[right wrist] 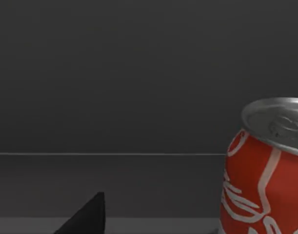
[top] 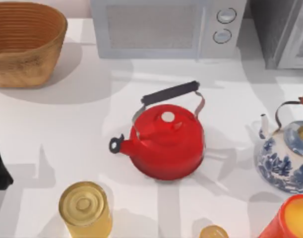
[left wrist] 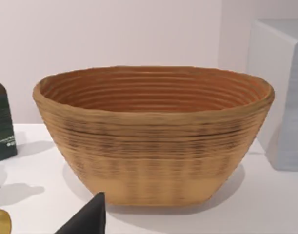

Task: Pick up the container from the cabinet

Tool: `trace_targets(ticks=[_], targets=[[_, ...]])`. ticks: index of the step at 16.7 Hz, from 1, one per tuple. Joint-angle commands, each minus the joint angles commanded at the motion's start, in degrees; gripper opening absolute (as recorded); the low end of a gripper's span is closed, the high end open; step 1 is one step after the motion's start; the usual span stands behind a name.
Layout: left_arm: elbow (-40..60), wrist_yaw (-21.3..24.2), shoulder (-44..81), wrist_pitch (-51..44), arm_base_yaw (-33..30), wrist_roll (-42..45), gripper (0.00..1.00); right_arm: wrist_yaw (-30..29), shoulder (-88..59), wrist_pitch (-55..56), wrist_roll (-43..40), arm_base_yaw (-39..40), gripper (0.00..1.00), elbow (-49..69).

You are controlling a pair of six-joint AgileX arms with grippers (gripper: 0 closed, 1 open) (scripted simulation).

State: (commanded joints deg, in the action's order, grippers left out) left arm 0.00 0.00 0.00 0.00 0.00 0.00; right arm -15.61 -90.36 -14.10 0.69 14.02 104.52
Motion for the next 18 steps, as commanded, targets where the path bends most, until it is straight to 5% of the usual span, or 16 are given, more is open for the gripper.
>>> trace_targets(ticks=[5, 18], targets=[[0.0, 0.0, 0.0, 0.0, 0.0, 0.0, 1.0, 0.6, -1.6, 0.2, 0.0, -0.6, 1.0, 1.7], [0.0, 0.0, 0.0, 0.0, 0.0, 0.0, 1.0, 0.6, -1.6, 0.2, 0.0, -0.6, 0.02, 1.7]])
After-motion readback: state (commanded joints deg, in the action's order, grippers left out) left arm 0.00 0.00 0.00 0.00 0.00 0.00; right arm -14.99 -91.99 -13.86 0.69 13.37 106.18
